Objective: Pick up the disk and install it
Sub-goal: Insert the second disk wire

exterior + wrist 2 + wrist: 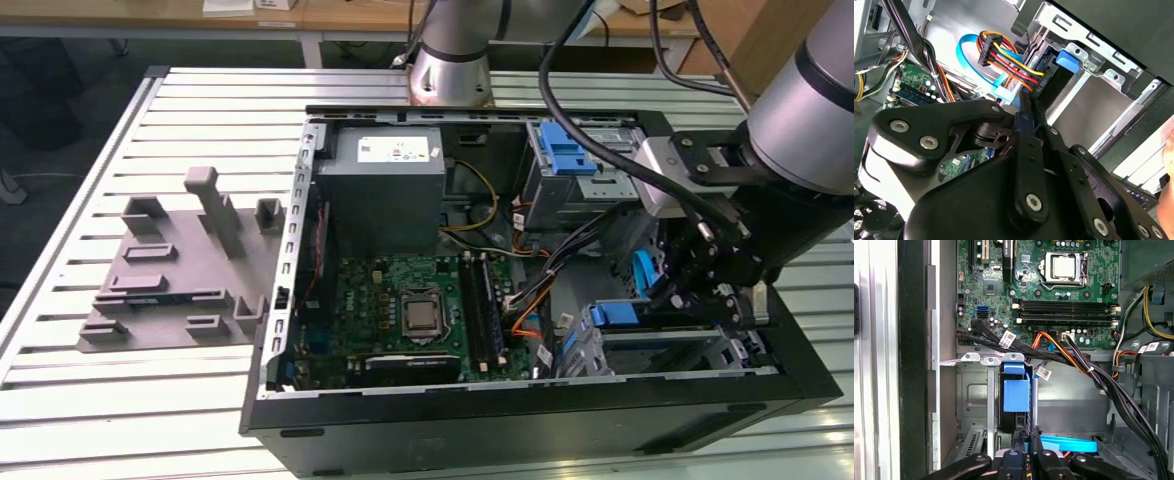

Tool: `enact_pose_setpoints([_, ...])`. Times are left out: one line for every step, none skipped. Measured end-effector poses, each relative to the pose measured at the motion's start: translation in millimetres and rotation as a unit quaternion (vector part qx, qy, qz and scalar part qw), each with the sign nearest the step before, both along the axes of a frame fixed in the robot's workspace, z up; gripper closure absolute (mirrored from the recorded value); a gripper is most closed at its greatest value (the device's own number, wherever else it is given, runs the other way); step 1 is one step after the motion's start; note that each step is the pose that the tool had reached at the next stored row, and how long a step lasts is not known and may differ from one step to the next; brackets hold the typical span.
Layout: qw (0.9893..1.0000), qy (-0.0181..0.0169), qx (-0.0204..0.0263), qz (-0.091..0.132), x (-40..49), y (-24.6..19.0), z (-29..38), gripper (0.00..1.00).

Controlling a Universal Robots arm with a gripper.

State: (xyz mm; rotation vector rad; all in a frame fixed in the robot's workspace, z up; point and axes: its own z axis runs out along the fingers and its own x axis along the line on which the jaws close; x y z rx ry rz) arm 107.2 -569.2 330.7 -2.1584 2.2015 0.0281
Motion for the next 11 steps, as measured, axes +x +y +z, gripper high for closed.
enact_pose_setpoints([1.0, 0.0, 0.0, 0.0, 0.0, 0.0, 0.0, 0.84])
enact_pose_setpoints([1.0, 0.0, 0.0, 0.0, 0.0, 0.0, 0.0, 0.84])
enact_pose_setpoints([1.0, 0.0, 0.0, 0.0, 0.0, 0.0, -0.1, 0.84])
enact_pose_setpoints([1.0, 0.0, 0.0001, 0.0, 0.0, 0.0, -0.1, 0.83])
enact_pose_setpoints([1.0, 0.0, 0.0001, 0.0, 0.0, 0.0, -0.2, 0.83])
enact_pose_setpoints([1.0, 0.0, 0.0001, 0.0, 0.0, 0.0, -0.2, 0.76])
enact_pose_setpoints([1.0, 0.0, 0.0, 0.0, 0.0, 0.0, -0.1, 0.76])
enact_pose_setpoints([1.0, 0.0, 0.0, 0.0, 0.0, 0.0, -0.2, 0.76])
enact_pose_setpoints([1.0, 0.0, 0.0, 0.0, 0.1, 0.0, -0.1, 0.76])
enact_pose_setpoints([1.0, 0.0, 0.0, 0.0, 0.1, 0.0, -0.2, 0.76])
enact_pose_setpoints([1.0, 0.0, 0.0, 0.0, 0.1, 0.0, -0.2, 0.76])
